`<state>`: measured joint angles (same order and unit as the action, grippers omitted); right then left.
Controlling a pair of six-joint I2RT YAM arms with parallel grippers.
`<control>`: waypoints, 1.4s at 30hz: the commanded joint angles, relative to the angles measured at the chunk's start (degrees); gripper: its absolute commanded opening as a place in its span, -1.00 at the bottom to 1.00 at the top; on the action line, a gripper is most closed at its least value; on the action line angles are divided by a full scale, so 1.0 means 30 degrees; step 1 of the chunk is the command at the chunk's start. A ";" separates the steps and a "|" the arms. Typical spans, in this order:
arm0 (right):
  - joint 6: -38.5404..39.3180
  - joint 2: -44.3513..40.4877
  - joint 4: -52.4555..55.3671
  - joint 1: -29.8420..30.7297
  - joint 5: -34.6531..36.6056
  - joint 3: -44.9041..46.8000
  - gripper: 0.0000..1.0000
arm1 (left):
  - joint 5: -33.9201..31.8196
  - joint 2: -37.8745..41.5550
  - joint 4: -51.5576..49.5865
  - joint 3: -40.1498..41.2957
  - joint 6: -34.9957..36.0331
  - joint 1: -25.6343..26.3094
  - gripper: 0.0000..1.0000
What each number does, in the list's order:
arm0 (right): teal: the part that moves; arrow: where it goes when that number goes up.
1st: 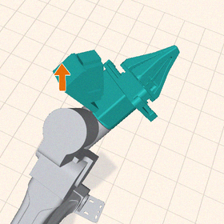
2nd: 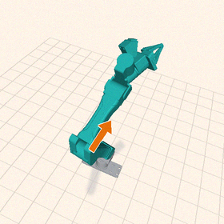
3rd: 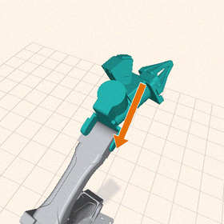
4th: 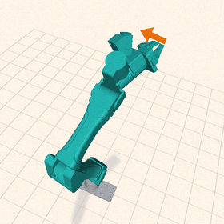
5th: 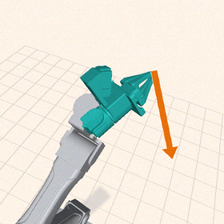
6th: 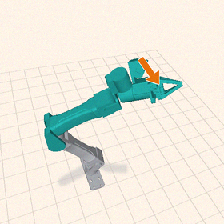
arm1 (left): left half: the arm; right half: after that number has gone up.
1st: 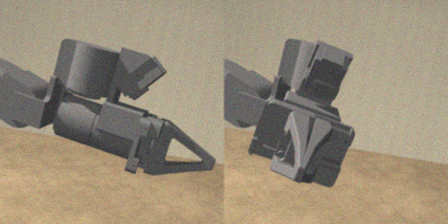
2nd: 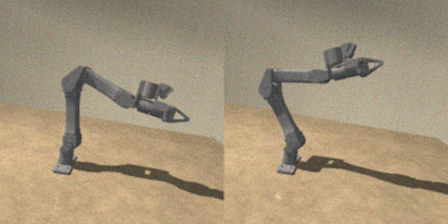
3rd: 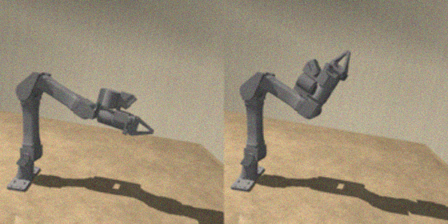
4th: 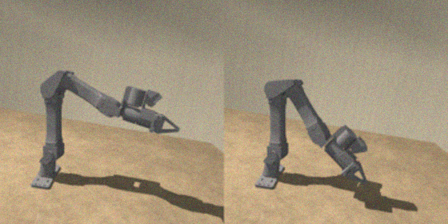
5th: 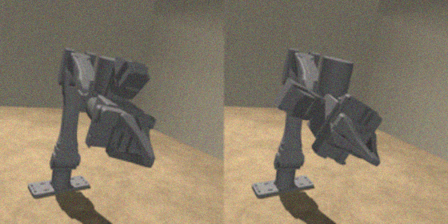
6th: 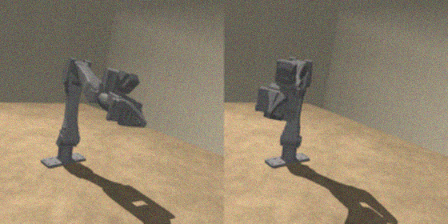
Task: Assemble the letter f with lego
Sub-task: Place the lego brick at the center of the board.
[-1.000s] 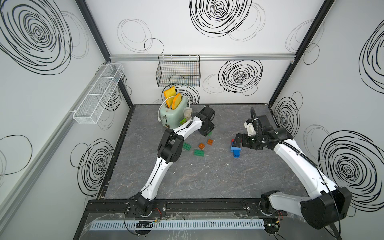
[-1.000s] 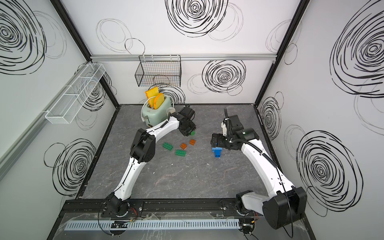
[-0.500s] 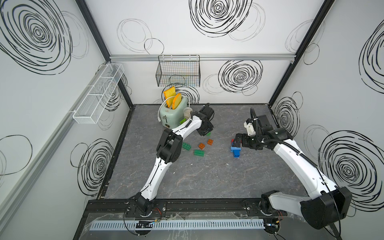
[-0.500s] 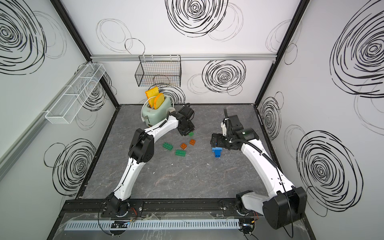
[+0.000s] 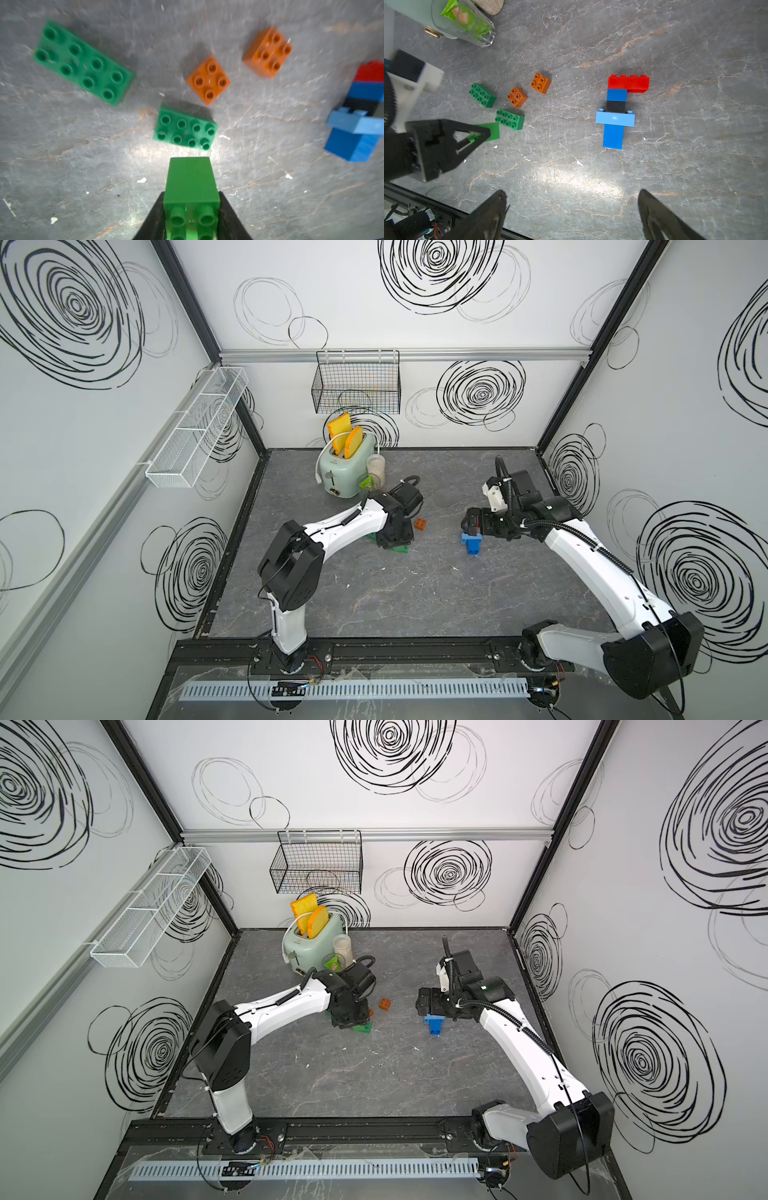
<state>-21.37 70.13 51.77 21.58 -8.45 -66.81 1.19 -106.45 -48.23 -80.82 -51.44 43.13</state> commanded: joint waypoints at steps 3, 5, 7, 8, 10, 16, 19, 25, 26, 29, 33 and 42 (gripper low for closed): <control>0.0178 -0.0605 -0.0089 0.0239 -0.0170 0.0234 0.98 | -0.1095 0.0277 0.0831 0.1543 -0.0679 0.0842 -0.35; 0.0178 -0.0678 -0.0002 0.0267 -0.0143 0.0229 0.98 | -0.1185 0.0157 0.1095 0.1828 -0.0919 0.0991 -0.35; 0.0178 -0.0773 0.0055 0.0276 -0.0107 0.0266 0.98 | -0.1509 0.0193 0.1490 0.2113 -0.1225 0.1079 -0.35; 0.0199 -0.0815 0.0087 0.0261 -0.0063 0.0266 0.98 | -0.1644 0.0211 0.1635 0.2175 -0.1347 0.1098 -0.35; 0.0207 -0.0927 0.0109 0.0275 -0.0026 0.0367 0.98 | -0.1829 0.0155 0.1897 0.2227 -0.1475 0.1094 -0.35; 0.0208 -0.1049 0.0233 0.0291 0.0089 0.0458 0.98 | -0.1571 -0.0517 0.1888 0.1978 -0.1515 0.1091 -0.34; 0.0237 -0.1031 0.0262 0.0254 0.0139 0.0391 0.98 | -0.1513 -0.0739 0.1795 0.1919 -0.1545 0.1085 -0.34; 0.0237 -0.1026 0.0253 0.0275 0.0036 0.0472 0.98 | -0.1459 -0.0902 0.1440 0.1883 -0.1429 0.1091 -0.32; 0.0237 -0.1020 0.0249 0.0276 0.0033 0.0471 0.98 | -0.1453 -0.0902 0.1428 0.1892 -0.1428 0.1091 -0.32; 0.0260 -0.0964 0.0234 0.0276 -0.0026 0.0412 0.98 | -0.1389 -0.0988 0.1430 0.1897 -0.1390 0.1091 -0.26; 0.0266 -0.0878 0.0270 0.0280 -0.0054 0.0290 0.98 | -0.1310 -0.1072 0.1541 0.1810 -0.1390 0.1064 -0.16; 0.0295 -0.0817 0.0292 0.0393 -0.0026 0.0266 0.98 | -0.1589 -0.0933 0.1291 0.1220 -0.1195 0.1032 0.09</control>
<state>-21.28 67.92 51.88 22.33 -8.69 -65.87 -2.22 -109.08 -43.33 -75.20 -54.87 46.28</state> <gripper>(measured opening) 0.989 0.534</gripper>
